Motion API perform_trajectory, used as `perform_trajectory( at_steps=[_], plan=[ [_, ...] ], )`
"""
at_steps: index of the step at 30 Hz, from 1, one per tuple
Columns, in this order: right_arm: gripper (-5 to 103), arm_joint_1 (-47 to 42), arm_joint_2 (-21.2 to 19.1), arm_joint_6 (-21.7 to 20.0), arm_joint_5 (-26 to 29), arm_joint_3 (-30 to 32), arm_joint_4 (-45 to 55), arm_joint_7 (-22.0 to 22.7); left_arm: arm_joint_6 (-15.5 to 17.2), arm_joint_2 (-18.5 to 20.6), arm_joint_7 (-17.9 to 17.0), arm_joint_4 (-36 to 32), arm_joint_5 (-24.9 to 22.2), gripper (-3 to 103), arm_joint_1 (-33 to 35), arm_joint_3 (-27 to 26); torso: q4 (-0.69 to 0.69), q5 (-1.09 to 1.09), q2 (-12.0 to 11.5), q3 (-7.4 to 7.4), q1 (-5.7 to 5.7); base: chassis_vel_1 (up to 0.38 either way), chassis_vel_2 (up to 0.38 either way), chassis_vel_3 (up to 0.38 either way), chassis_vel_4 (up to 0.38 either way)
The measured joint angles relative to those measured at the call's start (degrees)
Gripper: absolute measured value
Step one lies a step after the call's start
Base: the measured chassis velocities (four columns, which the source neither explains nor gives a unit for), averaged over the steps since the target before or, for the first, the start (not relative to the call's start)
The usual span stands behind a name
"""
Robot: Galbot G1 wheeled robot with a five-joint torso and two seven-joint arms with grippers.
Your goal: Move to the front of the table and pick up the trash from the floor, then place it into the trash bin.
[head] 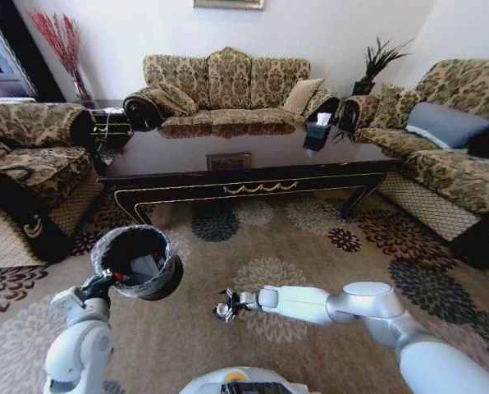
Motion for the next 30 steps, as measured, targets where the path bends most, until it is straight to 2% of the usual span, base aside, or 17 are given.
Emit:
perform_trajectory(
  at_steps=[5, 8, 11, 13, 14, 18, 26, 30],
  plan=[
    [103, -0.5, -0.6, 0.0, 1.3, 0.4, -0.2, -1.5, 0.0, 0.0, 0.0, 0.1, 0.0, 4, -0.1, 0.0, -0.01, 0.0, 0.0, 0.0, 0.0, 0.0, 0.0, 0.0, 0.0],
    [96, -0.7, -0.6, 0.0, 1.5, 0.4, -0.3, -2.7, 0.0, 0.0, 0.0, 0.2, 0.0, 4, -0.2, -0.1, 0.0, 0.0, 0.0, 0.0, 0.0, 0.0, 0.0, 0.0, 0.0],
    [95, -0.9, -0.4, 0.0, 1.6, 0.3, -0.6, -3.0, 0.0, 0.0, 0.0, 0.2, 0.0, 4, -0.2, -0.1, 0.0, 0.0, 0.0, 0.0, 0.0, 0.0, 0.0, 0.0, 0.0],
    [85, -1.3, 0.1, 0.0, 1.6, 0.4, -1.2, -3.7, 0.0, -0.1, 0.0, 0.2, 0.0, 4, -0.3, -0.1, 0.0, 0.0, 0.0, 0.0, 0.0, 0.0, 0.0, 0.0, 0.0],
    [85, -1.3, 0.1, 0.0, 1.6, 0.4, -1.2, -3.7, 0.0, -0.1, 0.0, 0.2, 0.0, 4, -0.3, -0.1, 0.0, 0.0, 0.0, 0.0, 0.0, 0.0, 0.0, 0.0, 0.0],
    [64, -1.7, 0.8, 0.0, 1.5, 0.7, -2.9, -4.6, 0.0, 0.0, 0.0, 0.5, 0.0, 4, -0.3, -0.3, 0.0, -0.01, 0.0, 0.0, 0.0, 0.0, 0.0, 0.0, 0.0],
    [59, -1.9, 0.7, 0.5, 1.1, 1.2, -3.5, -5.3, 0.0, 0.1, 0.0, 0.5, 0.0, 4, -0.3, -0.3, 0.0, 0.0, 0.0, 0.0, 0.0, 0.0, 0.0, 0.0, 0.0],
    [53, -1.7, 0.1, 0.6, 1.2, 1.5, -2.6, -5.5, 0.0, 0.1, 0.0, 0.5, 0.0, 4, -0.5, -0.3, -0.02, 0.0, 0.0, 0.0, 0.0, 0.0, 0.0, 0.0, 0.0]
  ],
)
